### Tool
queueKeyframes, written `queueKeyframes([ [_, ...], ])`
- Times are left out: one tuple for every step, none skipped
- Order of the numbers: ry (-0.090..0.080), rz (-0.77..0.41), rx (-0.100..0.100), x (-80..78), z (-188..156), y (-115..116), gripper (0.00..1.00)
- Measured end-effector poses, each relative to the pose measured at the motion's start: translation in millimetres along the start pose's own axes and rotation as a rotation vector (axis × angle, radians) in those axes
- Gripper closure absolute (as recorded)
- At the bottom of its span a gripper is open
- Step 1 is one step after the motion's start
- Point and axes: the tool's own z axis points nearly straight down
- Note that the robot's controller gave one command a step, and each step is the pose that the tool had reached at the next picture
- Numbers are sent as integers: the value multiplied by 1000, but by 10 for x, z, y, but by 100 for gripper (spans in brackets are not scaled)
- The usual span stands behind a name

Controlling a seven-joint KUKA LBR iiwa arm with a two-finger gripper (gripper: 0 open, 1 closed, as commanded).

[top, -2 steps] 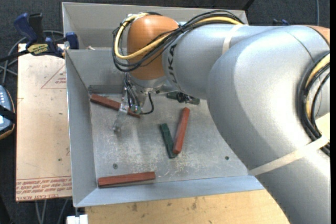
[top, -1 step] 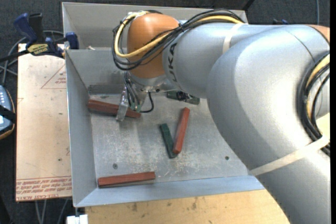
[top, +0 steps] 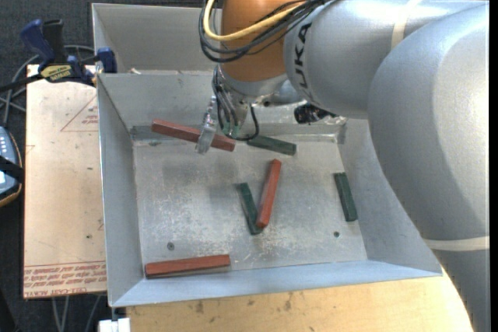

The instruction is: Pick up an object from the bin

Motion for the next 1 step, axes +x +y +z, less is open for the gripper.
queueKeyframes([
  [-1, 0, -2, -53, -714, 19, 100],
])
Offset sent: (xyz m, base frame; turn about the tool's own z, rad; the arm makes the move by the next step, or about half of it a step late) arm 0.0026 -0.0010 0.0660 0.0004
